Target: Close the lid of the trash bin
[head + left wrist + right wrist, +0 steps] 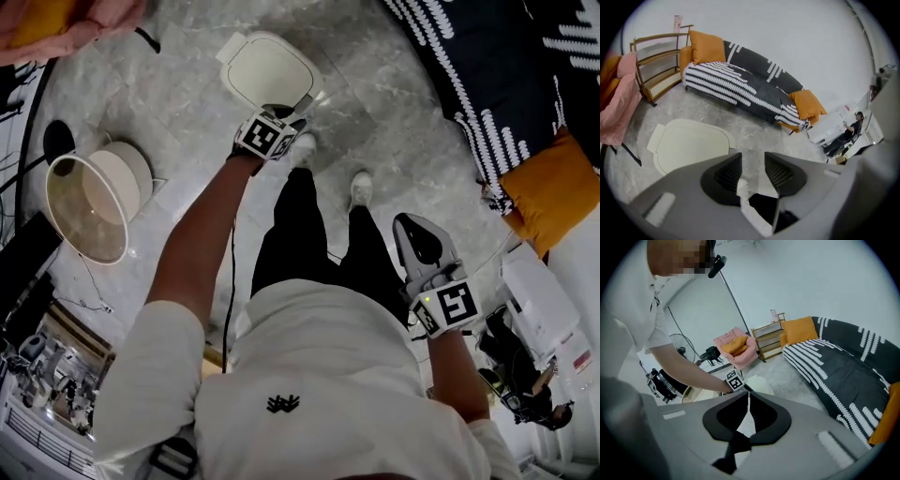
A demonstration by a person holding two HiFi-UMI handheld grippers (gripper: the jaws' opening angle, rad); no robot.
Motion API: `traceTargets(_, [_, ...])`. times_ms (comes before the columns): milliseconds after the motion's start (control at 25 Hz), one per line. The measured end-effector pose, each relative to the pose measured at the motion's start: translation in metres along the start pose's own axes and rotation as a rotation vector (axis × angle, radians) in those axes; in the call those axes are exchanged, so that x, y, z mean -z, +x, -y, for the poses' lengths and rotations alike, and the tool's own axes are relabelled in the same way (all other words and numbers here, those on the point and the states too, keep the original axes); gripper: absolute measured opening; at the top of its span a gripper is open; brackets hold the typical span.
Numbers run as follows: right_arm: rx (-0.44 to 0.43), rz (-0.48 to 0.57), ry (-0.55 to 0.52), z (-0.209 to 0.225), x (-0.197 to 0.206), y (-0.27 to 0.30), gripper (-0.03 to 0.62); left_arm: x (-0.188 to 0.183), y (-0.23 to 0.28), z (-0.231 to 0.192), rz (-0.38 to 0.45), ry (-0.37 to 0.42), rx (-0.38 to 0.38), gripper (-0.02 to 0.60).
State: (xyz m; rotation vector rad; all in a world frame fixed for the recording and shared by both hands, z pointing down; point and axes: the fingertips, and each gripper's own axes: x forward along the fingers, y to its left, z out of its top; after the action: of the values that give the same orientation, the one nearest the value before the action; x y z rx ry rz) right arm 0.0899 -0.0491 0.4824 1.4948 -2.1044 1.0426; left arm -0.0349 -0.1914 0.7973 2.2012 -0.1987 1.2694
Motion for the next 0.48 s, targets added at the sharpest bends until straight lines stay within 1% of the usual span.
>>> traceTargets(40, [-0.016, 0.009, -0.014, -0.001, -0.002, -0.005, 0.014, -0.005, -0.009, 0.009, 0.026, -0.008, -0.004, 0.202])
traceTargets(240, [-0.072, 0.059, -0.074, -0.001, -0.002, -0.038, 0.006, -0.032, -0.06, 0.07, 0.181, -0.044, -0.025, 0.132])
traceTargets(360, [-0.102, 0.077, -0.122, -0.002, -0.003, -0.059, 0.003, -0.052, -0.099, 0.103, 0.308, -0.089, -0.041, 0.114])
traceTargets(480, [-0.126, 0.106, -0.171, -0.001, -0.005, -0.084, 0.003, -0.067, -0.138, 0.139, 0.428, -0.132, -0.055, 0.082])
